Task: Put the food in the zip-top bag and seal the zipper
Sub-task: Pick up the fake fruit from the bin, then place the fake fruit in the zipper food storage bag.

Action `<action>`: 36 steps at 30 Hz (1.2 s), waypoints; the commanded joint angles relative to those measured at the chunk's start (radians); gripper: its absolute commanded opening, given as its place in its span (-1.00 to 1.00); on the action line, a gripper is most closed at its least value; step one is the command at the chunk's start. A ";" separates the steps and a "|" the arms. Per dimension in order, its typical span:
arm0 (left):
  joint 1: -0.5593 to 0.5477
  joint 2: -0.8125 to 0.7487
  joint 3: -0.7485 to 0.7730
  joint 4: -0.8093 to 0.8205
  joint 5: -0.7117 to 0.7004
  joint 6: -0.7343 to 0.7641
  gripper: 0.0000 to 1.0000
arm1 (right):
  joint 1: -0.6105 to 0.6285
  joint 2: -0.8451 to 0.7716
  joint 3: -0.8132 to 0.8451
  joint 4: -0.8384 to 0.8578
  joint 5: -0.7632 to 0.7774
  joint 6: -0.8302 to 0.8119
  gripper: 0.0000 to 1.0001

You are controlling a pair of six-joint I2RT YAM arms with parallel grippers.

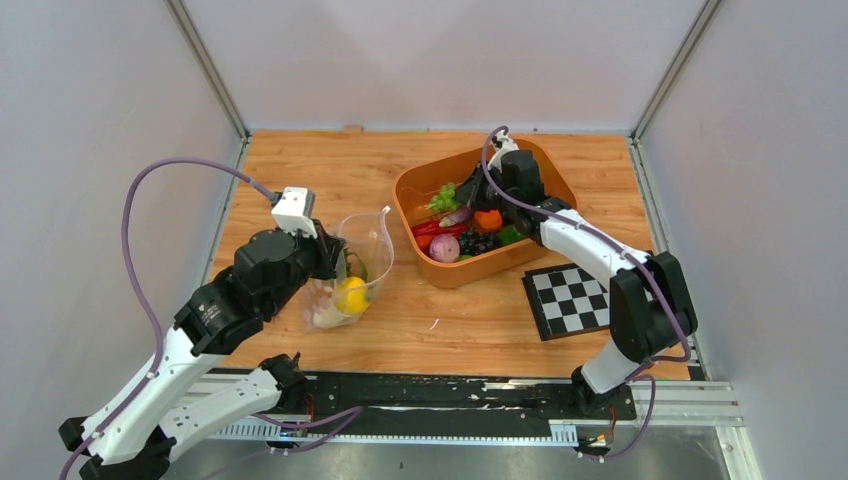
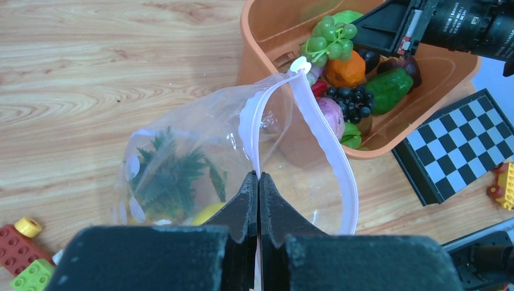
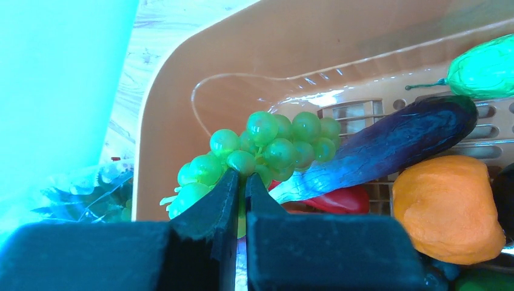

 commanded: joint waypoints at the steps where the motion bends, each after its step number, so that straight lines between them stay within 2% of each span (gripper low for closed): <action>1: 0.001 0.004 0.004 0.055 0.023 -0.016 -0.97 | 0.004 -0.089 -0.026 0.086 -0.017 -0.002 -1.00; 13: 0.001 0.019 0.007 0.065 0.038 -0.015 -0.97 | 0.004 -0.271 -0.053 0.130 -0.093 -0.047 -1.00; 21: 0.001 0.026 0.007 0.075 0.045 -0.012 -0.97 | 0.010 -0.323 -0.011 0.131 -0.276 -0.044 -1.00; 26: 0.001 0.034 0.008 0.076 0.050 -0.014 -0.97 | 0.053 -0.351 0.021 0.111 -0.354 -0.090 -1.00; 36: 0.001 0.028 -0.001 0.080 0.053 -0.021 -0.97 | 0.151 -0.381 0.063 0.103 -0.390 -0.125 -1.00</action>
